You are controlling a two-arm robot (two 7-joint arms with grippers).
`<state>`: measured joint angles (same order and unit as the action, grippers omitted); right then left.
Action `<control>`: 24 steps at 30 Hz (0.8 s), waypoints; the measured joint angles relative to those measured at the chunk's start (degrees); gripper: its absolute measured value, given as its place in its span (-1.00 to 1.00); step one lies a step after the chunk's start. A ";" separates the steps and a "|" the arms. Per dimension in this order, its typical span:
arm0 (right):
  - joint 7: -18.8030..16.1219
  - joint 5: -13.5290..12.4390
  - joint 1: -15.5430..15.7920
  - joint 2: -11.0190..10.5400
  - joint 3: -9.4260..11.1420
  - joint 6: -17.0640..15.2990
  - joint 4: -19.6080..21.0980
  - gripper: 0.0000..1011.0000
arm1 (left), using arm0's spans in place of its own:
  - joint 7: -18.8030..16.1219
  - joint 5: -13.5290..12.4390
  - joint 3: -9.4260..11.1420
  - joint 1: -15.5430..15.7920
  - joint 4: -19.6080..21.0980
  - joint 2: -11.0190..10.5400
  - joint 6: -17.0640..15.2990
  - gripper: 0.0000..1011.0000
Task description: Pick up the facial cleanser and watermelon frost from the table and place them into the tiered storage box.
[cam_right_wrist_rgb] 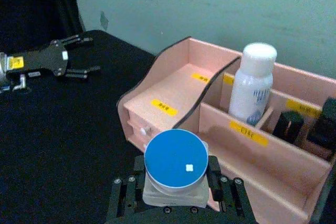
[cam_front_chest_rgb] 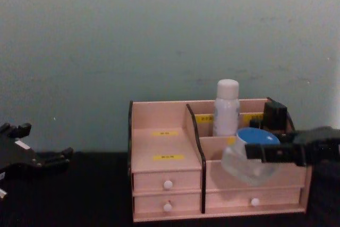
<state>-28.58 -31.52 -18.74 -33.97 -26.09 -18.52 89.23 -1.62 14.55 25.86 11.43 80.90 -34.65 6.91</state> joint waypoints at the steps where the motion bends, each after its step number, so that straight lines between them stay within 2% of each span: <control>1: -0.04 0.28 -0.93 0.43 -0.46 0.20 -0.56 0.40 | 0.00 0.00 0.00 -0.01 0.00 0.00 0.00 0.98; 11: -1.01 1.84 -6.25 3.30 -3.26 1.51 -4.47 0.40 | 0.00 0.00 0.00 0.00 0.00 0.00 0.00 0.98; 24: -2.78 3.15 -11.67 7.27 -6.40 2.49 -10.13 0.40 | 0.00 0.00 0.00 0.00 0.00 0.00 0.00 0.98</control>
<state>-31.36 -28.38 -30.41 -26.70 -32.49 -16.03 79.10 -1.62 14.55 25.86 11.43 80.90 -34.65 6.91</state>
